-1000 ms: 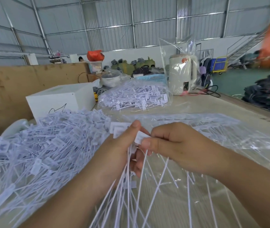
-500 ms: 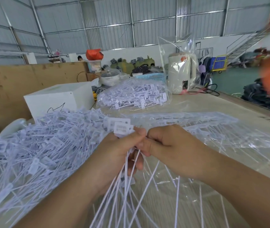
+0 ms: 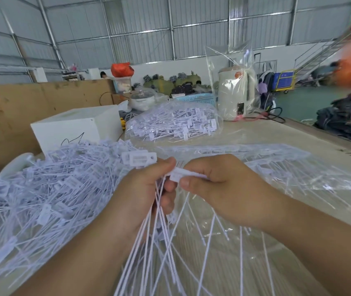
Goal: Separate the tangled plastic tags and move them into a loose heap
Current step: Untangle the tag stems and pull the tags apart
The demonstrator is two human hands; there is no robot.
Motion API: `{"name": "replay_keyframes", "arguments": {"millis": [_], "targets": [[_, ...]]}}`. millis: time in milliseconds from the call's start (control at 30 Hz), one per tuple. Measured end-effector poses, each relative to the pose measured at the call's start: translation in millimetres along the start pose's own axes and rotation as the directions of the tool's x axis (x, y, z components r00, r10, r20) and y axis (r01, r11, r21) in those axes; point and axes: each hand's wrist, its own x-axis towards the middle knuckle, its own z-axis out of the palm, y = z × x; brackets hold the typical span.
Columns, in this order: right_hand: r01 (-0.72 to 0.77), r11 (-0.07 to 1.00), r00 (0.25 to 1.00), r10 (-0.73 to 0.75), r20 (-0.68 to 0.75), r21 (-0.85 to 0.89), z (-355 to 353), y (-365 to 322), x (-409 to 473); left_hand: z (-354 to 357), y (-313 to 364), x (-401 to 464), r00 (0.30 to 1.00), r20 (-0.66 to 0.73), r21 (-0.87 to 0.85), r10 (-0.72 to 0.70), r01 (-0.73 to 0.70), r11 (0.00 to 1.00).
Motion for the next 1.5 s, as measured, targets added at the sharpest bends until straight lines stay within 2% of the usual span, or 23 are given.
{"name": "replay_keyframes", "arguments": {"millis": [100, 200, 367, 433, 467, 500, 533, 600, 633, 700, 733, 867, 967, 1033, 1167, 1267, 1333, 1400, 1433, 1500], "targets": [[0.042, 0.926, 0.997, -0.063, -0.042, -0.376, 4.5, -8.8, -2.9, 1.5, 2.7, 1.6, 0.995, -0.04, -0.012, -0.089, 0.089, 0.996], [0.127, 0.795, 0.987, -0.16, -0.004, -0.594, 5.3, -15.2, -6.4, 0.5, 3.7, 3.5, 0.982, -0.115, 0.013, -0.153, 0.155, 0.988], [0.148, 0.731, 0.985, -0.171, 0.031, -0.666, 3.7, -18.6, -8.9, 0.6, 2.6, 3.4, 0.97, -0.162, 0.031, -0.182, 0.189, 0.981], [0.19, 0.741, 0.969, -0.249, 0.0, -0.644, 4.0, -16.8, -8.8, -5.3, 4.8, 5.1, 0.953, -0.303, 0.232, -0.019, 0.093, 0.968], [0.221, 0.762, 0.952, -0.305, -0.036, -0.609, 3.3, -15.2, -8.5, -12.3, 8.1, 7.7, 0.909, -0.401, 0.368, 0.114, 0.046, 0.929], [0.233, 0.795, 0.936, -0.339, -0.091, -0.561, 0.9, -13.1, -7.9, -19.9, 13.2, 9.2, 0.85, -0.48, 0.429, 0.219, 0.01, 0.903], [0.231, 0.843, 0.919, -0.353, -0.175, -0.486, -2.4, -9.4, -7.3, -24.9, 19.2, 8.7, 0.815, -0.51, 0.408, 0.276, -0.053, 0.911], [0.224, 0.936, 0.916, -0.297, -0.269, -0.271, -6.0, -3.0, -4.0, -25.7, 24.6, 2.9, 0.826, -0.429, 0.415, 0.365, -0.178, 0.892], [0.219, 0.963, 0.929, -0.255, -0.267, -0.157, -6.2, 0.5, -2.7, -19.2, 23.3, -0.5, 0.862, -0.329, 0.458, 0.384, -0.21, 0.864], [0.153, 0.981, 0.974, -0.131, -0.185, 0.115, -5.2, 9.6, -0.5, -2.5, 15.7, -9.5, 0.937, -0.122, 0.457, 0.327, -0.239, 0.857], [0.121, 0.97, 0.987, -0.095, -0.13, 0.211, -3.9, 15.3, 0.4, 4.8, 11.5, -13.0, 0.962, -0.063, 0.433, 0.266, -0.214, 0.876], [0.07, 0.937, 0.998, -0.064, -0.03, 0.341, 3.8, 22.5, 4.1, 8.5, 3.0, -11.7, 0.995, -0.066, 0.372, 0.079, -0.049, 0.927], [0.06, 0.862, 0.991, -0.11, 0.07, 0.503, 12.7, 23.7, 5.3, 13.5, -0.9, -13.7, 0.997, 0.057, 0.294, 0.048, -0.063, 0.954], [0.035, 0.864, 0.99, -0.098, 0.101, 0.502, 15.7, 24.2, 5.6, 13.8, -2.8, -12.8, 0.995, 0.071, 0.3, 0.064, -0.082, 0.95], [-0.081, 0.919, 0.983, 0.01, 0.183, 0.386, 5.2, 24.0, 5.6, 6.1, 3.3, -7.0, 1.0, 0.01, 0.184, 0.015, -0.017, 0.983], [-0.108, 0.946, 0.969, 0.03, 0.247, 0.306, 0.4, 20.6, 3.3, 0.4, 3.9, -5.5, 1.0, 0.007, 0.185, 0.029, -0.029, 0.982], [-0.087, 0.953, 0.98, 0.03, 0.194, 0.29, 2.2, 16.9, 2.4, 0.6, 3.1, -5.5, 1.0, -0.011, 0.156, 0.02, -0.018, 0.988], [-0.045, 0.97, 0.996, 0.026, 0.083, 0.238, 6.1, 13.2, 2.2, 2.9, 4.6, -2.6, 0.999, -0.036, 0.054, -0.037, 0.039, 0.998], [-0.016, 0.989, 1.0, 0.014, 0.016, 0.15, 8.0, 11.8, 2.1, 4.4, 6.2, -0.9, 0.996, -0.048, -0.003, -0.076, 0.076, 0.997], [0.035, 0.988, 0.996, -0.047, -0.078, -0.149, 11.9, 9.0, 0.6, 5.5, 7.9, 2.0, 0.988, -0.063, -0.077, -0.144, 0.139, 0.987]]}}
